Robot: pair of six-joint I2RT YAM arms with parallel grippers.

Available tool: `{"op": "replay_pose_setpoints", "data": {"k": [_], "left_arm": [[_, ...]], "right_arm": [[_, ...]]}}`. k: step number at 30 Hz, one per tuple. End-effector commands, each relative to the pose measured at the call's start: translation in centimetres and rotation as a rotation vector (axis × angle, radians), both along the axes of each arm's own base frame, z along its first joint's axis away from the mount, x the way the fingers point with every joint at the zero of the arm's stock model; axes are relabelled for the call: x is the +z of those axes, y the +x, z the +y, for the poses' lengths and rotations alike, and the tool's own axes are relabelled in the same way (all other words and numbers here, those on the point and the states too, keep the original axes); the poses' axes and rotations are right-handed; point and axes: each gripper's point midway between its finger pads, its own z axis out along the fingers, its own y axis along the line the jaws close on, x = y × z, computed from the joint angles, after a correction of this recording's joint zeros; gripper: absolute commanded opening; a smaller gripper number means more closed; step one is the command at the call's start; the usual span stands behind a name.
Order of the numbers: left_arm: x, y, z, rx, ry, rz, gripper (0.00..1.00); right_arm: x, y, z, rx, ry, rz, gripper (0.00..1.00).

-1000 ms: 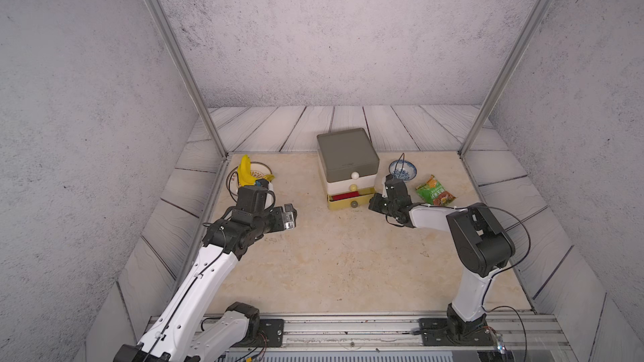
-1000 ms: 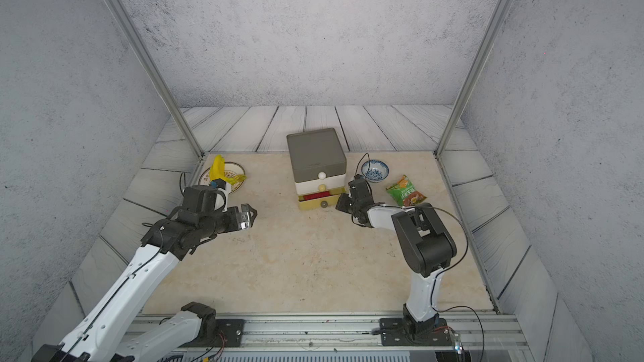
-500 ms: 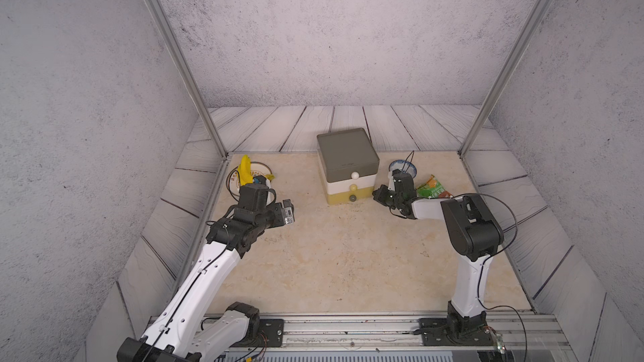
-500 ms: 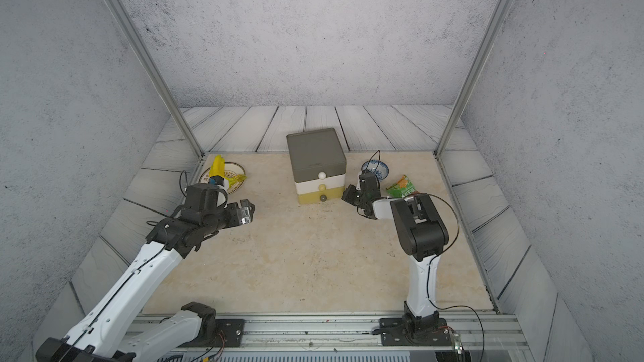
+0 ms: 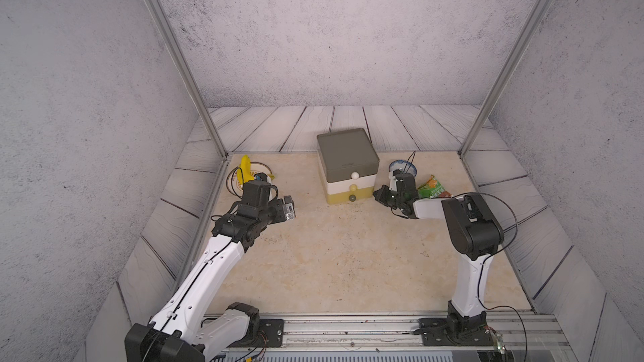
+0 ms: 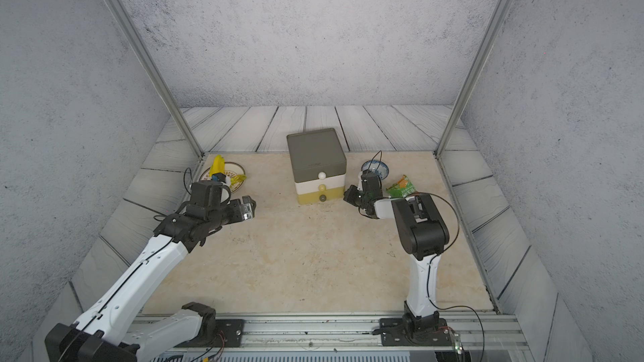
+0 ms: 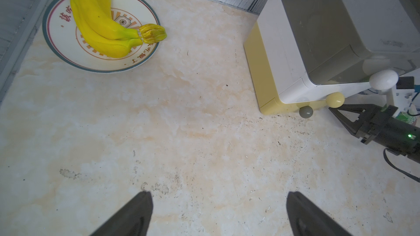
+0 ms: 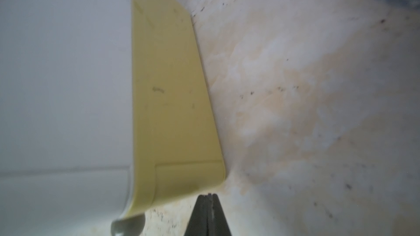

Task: Place the brooch boxes into the drawer by color
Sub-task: Close the drawer in the storage box, then adjust the storage box at the center of the board.

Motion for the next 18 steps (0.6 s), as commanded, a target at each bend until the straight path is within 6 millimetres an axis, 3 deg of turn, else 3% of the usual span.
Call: {"op": "replay_pose_setpoints", "data": {"k": [1, 7, 11, 13, 18], "left_arm": [[0.3, -0.2, 0.3, 0.003, -0.02, -0.015, 0.98], [1.1, -0.4, 0.8, 0.01, -0.087, -0.01, 0.98], [1.7, -0.6, 2.0, 0.035, -0.085, -0.028, 0.98], [2.0, -0.6, 2.1, 0.035, -0.089, -0.034, 0.98], [1.9, -0.6, 2.1, 0.034, -0.094, -0.032, 0.98]], "right_arm": [[2.8, -1.0, -0.6, 0.038, -0.078, -0.049, 0.21], [3.6, 0.0, -1.7, -0.001, -0.101, -0.05, 0.38], [4.5, 1.3, -2.5, -0.047, -0.143, -0.065, 0.38], [5.1, 1.9, -2.6, -0.057, -0.153, -0.083, 0.34], [5.4, 3.9, -1.7, -0.044, -0.132, -0.109, 0.1]]}}
